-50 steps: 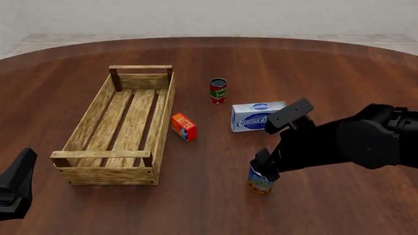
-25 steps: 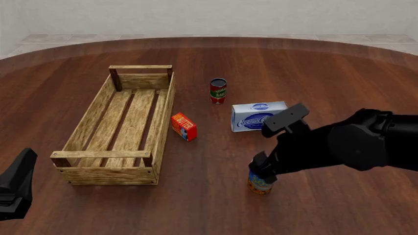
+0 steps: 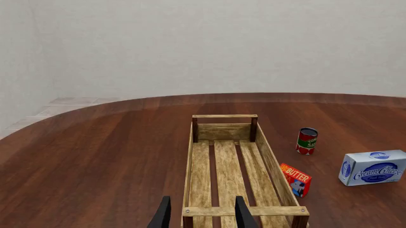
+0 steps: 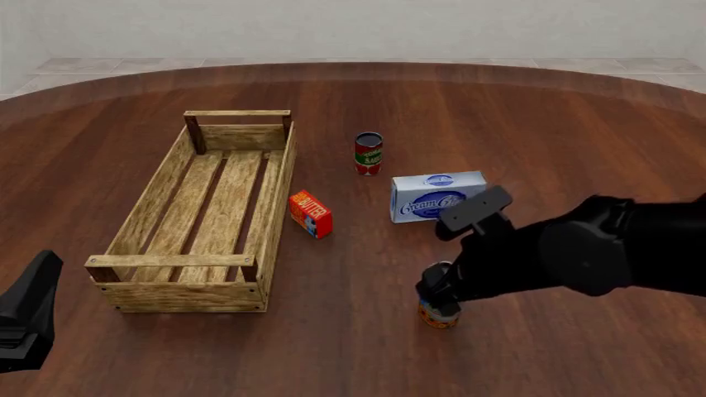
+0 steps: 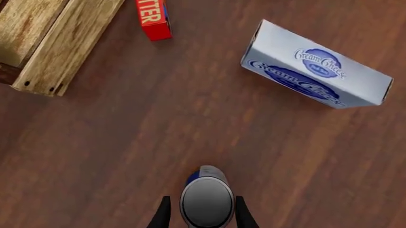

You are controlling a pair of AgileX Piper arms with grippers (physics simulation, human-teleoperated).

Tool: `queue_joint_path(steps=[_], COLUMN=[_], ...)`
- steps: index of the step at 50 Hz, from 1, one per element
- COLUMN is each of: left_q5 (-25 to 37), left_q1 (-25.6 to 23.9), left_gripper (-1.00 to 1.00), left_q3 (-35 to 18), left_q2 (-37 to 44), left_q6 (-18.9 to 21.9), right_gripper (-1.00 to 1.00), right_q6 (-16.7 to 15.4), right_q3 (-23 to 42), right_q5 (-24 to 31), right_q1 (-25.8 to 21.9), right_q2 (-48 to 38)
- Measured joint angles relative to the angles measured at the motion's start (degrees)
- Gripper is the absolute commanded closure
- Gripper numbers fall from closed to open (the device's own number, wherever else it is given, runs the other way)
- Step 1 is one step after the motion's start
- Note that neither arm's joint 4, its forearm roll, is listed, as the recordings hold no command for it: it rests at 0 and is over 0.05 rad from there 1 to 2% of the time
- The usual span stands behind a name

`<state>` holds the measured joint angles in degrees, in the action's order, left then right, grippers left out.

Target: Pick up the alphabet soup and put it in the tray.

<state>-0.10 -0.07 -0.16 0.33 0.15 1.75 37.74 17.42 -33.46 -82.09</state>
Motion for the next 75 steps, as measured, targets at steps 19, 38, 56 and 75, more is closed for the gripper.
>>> queue_joint_path(steps=[19,38,56,75], left_q5=[0.00,0.00,0.00,0.00], left_q1=[0.00,0.00,0.00,0.00], left_gripper=[-1.00,-1.00,-1.00,-1.00], left_q3=[0.00,0.00,0.00,0.00], left_q2=[0.00,0.00,0.00,0.00], left_q6=[0.00,0.00,0.00,0.00], right_gripper=[-1.00,-1.00,1.00,1.00], right_q6=[0.40,0.68,-0.42,-2.76], right_q3=[-0.94,-1.96,-2.25,-1.12], right_q5=[-1.80,-3.74,-4.09,-0.27], right_q1=[0.09,0.22,0.57,0.89], right_q2=[-1.88,-3.87,-4.44,-0.72])
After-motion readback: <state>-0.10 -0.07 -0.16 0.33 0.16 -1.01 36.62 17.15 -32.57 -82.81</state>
